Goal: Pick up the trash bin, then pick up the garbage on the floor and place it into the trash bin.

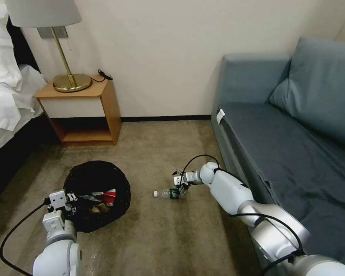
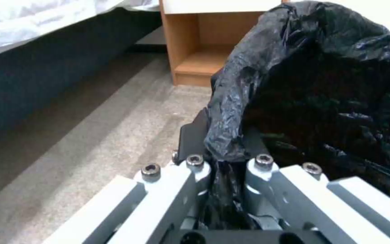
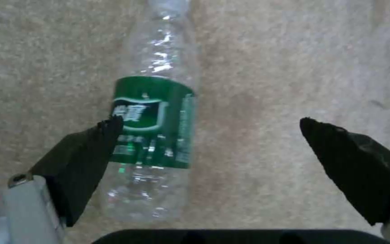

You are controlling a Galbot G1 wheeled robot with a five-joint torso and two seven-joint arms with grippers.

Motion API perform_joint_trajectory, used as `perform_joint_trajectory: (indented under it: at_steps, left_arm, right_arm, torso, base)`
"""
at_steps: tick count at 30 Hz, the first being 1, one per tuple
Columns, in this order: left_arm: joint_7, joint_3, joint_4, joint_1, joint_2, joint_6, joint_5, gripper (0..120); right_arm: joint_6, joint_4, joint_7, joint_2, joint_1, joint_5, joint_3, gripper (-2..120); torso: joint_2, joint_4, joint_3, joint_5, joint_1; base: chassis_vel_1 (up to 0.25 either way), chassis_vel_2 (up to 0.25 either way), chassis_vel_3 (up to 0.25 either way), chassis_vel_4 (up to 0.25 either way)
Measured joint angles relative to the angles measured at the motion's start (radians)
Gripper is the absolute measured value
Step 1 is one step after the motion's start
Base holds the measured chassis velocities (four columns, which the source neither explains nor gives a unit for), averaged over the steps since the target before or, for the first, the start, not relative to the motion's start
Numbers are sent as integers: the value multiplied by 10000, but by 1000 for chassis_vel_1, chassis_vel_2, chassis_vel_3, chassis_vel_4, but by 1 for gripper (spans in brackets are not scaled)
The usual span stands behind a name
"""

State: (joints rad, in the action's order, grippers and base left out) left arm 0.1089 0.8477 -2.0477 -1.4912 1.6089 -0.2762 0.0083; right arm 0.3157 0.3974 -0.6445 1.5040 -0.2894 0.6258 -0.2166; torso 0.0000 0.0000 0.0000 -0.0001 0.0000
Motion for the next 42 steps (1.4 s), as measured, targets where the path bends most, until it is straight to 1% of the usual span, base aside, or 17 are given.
perform_joint_trajectory:
  at_steps: [7, 14, 20, 22, 27, 29, 30, 31, 32, 33, 35, 36, 37, 38, 39, 41, 42]
  left_arm:
    - [65, 118, -96, -164, -4, 138, -15, 4]
    - [105, 124, -209, -207, -8, 162, -21, 4]
    - [107, 118, -229, -272, -8, 197, -35, 4]
    - [107, 186, -277, -345, -7, 250, -103, 4]
    - [105, 254, -297, -402, -8, 288, -152, 4]
    - [105, 251, -304, -401, -8, 290, -154, 4]
    - [107, 223, -332, -390, -8, 290, -154, 4]
    - [107, 223, -332, -390, -8, 290, -154, 4]
    - [109, 201, -356, -377, -8, 290, -149, 4]
    - [109, 201, -356, -377, -8, 290, -149, 4]
    - [111, 191, -374, -361, -8, 287, -142, 4]
    - [113, 195, -375, -357, -8, 282, -140, 4]
    - [113, 195, -375, -357, -8, 282, -140, 4]
    - [114, 203, -374, -351, -8, 279, -140, 4]
    - [114, 203, -374, -351, -8, 279, -140, 4]
    - [114, 208, -375, -325, -8, 265, -139, 4]
    - [114, 208, -375, -325, -8, 265, -139, 4]
  right_arm:
    - [-81, -598, 127, 238, -78, -249, 4, 100]
    - [-714, -983, 399, 452, -245, -1359, -86, 100]
    - [-863, -1121, 397, 514, -232, -1566, -86, 100]
    - [-1037, -1340, 308, 521, -186, -1704, -75, 100]
    - [-1083, -1406, 120, 471, -249, -1927, -61, 100]
    - [-1095, -1425, 90, 449, -313, -2047, -61, 98]
    - [-1104, -1426, 76, 432, -372, -2126, -38, 93]
    - [-1104, -1426, 76, 432, -372, -2126, -38, 93]
    - [-1105, -1428, 74, 428, -402, -2173, -29, 86]
    - [-1105, -1428, 74, 428, -402, -2173, -29, 86]
    - [-1118, -1429, 74, 426, -443, -2254, -27, 79]
    - [-1143, -1427, 83, 427, -458, -2311, -26, 70]
    - [-1143, -1427, 83, 427, -458, -2311, -26, 70]
    - [-1189, -1420, 92, 433, -465, -2374, -31, 63]
    - [-1189, -1420, 92, 433, -465, -2374, -31, 63]
    - [-1212, -1399, 104, 457, -465, -2408, -49, 51]
    - [-1212, -1399, 104, 457, -465, -2408, -49, 51]
  torso:
    - [0, 0, 0, 0, 0]
    - [0, 0, 0, 1, 0]
    - [0, 1, 0, 1, 0]
    - [0, 0, 0, 0, 0]
    - [0, 1, 0, 0, 0]
    - [0, 0, 0, 1, 0]
    - [0, -1, 0, 0, 0]
    - [0, -1, 0, 0, 0]
    - [0, -1, 0, 0, 0]
    - [0, -1, 0, 0, 0]
    - [0, -1, 0, 1, 0]
    - [0, -1, 0, 1, 0]
    - [0, -1, 0, 1, 0]
    - [0, -1, 0, 1, 0]
    - [0, -1, 0, 1, 0]
    - [0, 0, 0, 1, 0]
    - [0, 0, 0, 1, 0]
  base:
    - [0, 0, 0, 0]
    - [0, 0, 0, 0]
    - [0, 0, 0, 0]
    - [0, 0, 0, 0]
    - [0, 0, 0, 0]
    - [0, 0, 0, 0]
    - [0, 0, 0, 0]
    - [0, 0, 0, 0]
    - [0, 0, 0, 0]
    - [0, 0, 0, 0]
    - [0, 0, 0, 0]
    - [0, 0, 0, 0]
    - [0, 0, 0, 0]
    - [0, 0, 0, 0]
    - [0, 0, 0, 0]
    - [0, 0, 0, 0]
    - [0, 0, 0, 0]
